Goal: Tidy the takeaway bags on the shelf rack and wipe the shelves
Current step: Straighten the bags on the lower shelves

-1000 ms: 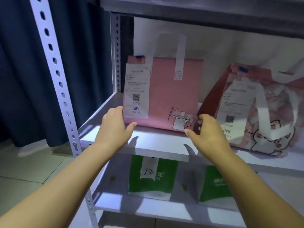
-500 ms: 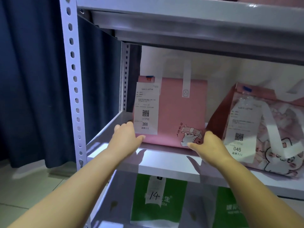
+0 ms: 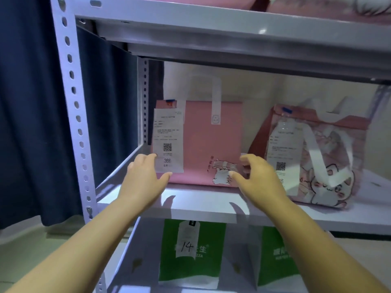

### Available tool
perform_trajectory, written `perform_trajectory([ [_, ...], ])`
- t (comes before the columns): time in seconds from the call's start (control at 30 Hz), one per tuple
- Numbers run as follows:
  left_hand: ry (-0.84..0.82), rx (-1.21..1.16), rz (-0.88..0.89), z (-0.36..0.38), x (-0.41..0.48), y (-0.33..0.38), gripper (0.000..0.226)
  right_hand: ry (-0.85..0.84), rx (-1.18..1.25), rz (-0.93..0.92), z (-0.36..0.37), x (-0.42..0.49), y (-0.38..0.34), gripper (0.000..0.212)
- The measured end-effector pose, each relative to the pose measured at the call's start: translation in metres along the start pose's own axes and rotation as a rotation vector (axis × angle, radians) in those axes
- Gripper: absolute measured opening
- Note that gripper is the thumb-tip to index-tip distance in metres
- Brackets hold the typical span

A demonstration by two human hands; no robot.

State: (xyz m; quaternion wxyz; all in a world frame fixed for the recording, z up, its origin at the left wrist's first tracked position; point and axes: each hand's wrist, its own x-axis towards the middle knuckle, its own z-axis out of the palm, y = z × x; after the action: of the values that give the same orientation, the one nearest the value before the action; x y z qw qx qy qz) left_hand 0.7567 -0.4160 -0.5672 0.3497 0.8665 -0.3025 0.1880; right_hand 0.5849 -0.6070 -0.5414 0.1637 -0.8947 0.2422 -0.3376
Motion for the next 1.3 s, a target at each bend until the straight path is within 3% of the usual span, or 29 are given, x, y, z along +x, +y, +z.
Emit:
perform_trajectory([
  [0.1,-0.017,-0.055,0.087,0.001,-0.014,0.018,0.053,0.090,0.005,-0.125,-0.018,-0.016,0.007,0.025],
  [0.17,-0.033,-0.084,0.153,0.003,-0.023,0.036,0.044,0.111,0.013,-0.129,-0.029,-0.026,0.016,0.022],
  [0.3,-0.077,-0.137,0.269,0.012,-0.037,0.081,0.034,0.132,0.019,-0.039,-0.051,-0.040,0.049,0.022],
  [0.5,-0.136,-0.190,0.380,0.045,-0.047,0.142,0.038,0.226,-0.049,0.131,-0.092,-0.054,0.113,0.017],
  [0.6,-0.145,-0.193,0.383,0.066,-0.049,0.164,0.043,0.313,-0.061,0.204,-0.108,-0.055,0.141,0.019],
  [0.7,-0.158,-0.150,0.316,0.084,-0.047,0.177,0.061,0.353,-0.063,0.284,-0.116,-0.050,0.163,0.039],
  [0.8,-0.211,-0.078,0.235,0.097,-0.045,0.184,0.067,0.286,-0.081,0.353,-0.117,-0.040,0.178,0.054],
  [1.0,-0.307,-0.040,0.229,0.108,-0.043,0.190,0.048,0.020,0.035,0.453,-0.105,-0.021,0.198,0.047],
  [1.13,-0.294,-0.052,0.232,0.110,-0.042,0.193,0.039,0.037,0.130,0.420,-0.103,-0.014,0.205,0.045],
  [1.3,-0.297,-0.049,0.222,0.112,-0.045,0.193,0.060,0.066,0.147,0.394,-0.101,-0.013,0.213,0.047],
])
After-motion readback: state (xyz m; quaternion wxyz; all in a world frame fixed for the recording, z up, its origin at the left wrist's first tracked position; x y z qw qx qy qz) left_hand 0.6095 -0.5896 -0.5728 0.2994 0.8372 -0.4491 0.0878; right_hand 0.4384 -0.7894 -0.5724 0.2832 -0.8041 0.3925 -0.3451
